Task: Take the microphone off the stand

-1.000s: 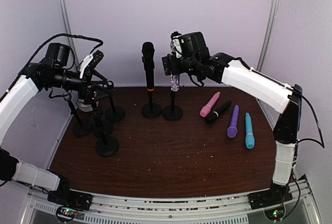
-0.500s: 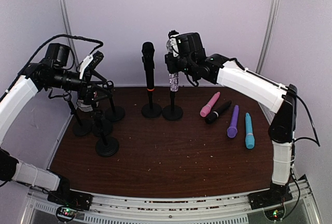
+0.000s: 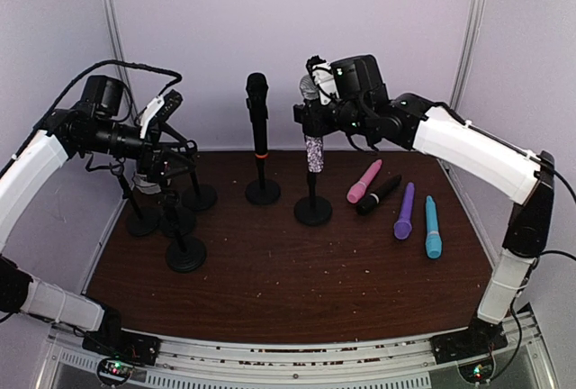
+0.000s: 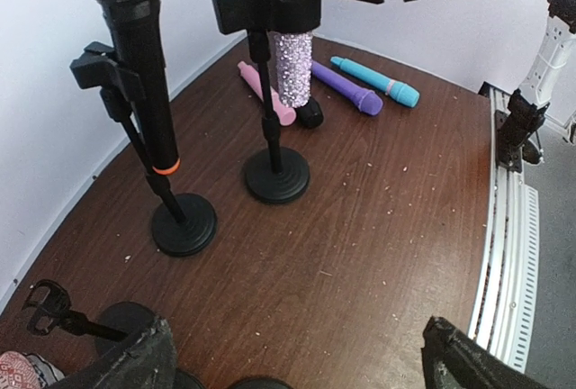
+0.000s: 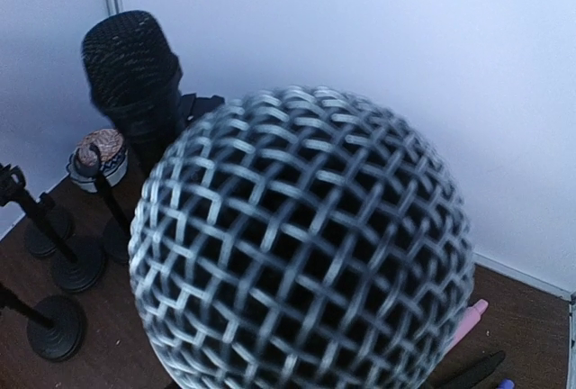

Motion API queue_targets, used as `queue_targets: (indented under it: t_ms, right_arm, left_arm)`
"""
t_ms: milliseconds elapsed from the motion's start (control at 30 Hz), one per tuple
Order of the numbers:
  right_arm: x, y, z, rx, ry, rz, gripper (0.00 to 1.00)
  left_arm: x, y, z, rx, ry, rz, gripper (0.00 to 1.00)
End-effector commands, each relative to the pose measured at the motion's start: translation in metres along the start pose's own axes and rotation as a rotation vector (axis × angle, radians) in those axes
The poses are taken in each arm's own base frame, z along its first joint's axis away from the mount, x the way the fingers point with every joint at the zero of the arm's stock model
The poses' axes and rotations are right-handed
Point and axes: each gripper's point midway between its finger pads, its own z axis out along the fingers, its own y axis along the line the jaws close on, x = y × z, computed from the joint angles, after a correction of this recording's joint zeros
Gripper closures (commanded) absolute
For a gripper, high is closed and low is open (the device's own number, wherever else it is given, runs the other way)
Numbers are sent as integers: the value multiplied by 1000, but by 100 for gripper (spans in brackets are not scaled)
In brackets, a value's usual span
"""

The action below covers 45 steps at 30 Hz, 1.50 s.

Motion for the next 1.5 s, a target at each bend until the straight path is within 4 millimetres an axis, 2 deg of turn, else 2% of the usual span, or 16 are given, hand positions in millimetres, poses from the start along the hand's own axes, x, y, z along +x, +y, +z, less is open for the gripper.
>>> queue_targets:
  t_ms: [0, 333, 433, 567, 633, 733, 767, 867, 967, 1200, 1333, 1467]
  right_arm:
    - [-37, 17, -59, -166, -124, 78, 91]
    - [-11, 73, -137, -486, -194, 81, 89]
    - [-4, 88, -151, -552, -208, 54, 87]
    - [6, 101, -160, -597, -199, 6, 82]
    - [14, 104, -159, -607, -175, -10, 74]
    - [23, 104, -155, -597, -137, -19, 41]
    - [25, 102, -155, -588, -129, -16, 34]
    - [25, 97, -157, -571, -125, -8, 25]
    - [24, 93, -159, -553, -129, -1, 27]
    - [20, 95, -165, -578, -129, 6, 45]
    - [20, 100, -164, -590, -111, -1, 48]
    - [24, 102, -163, -593, -94, -6, 47]
  left_arm:
    - [-8, -9, 12, 51, -9, 36, 2]
    - [-37, -31, 48, 167, -8, 111, 2]
    - [-45, -39, 56, 202, -15, 140, 2]
    - [-54, -49, 65, 250, -29, 178, 2]
    - [-56, -53, 71, 275, -32, 200, 2]
    - [-57, -58, 81, 304, -32, 238, 2]
    - [-56, -60, 84, 317, -30, 246, 2]
    - [-55, -67, 94, 355, -31, 275, 2]
    - [-58, -71, 103, 378, -35, 303, 2]
    - [-74, -75, 116, 444, -80, 350, 2]
    - [-78, -84, 123, 491, -90, 378, 2]
    - [-71, -97, 128, 545, -71, 412, 2]
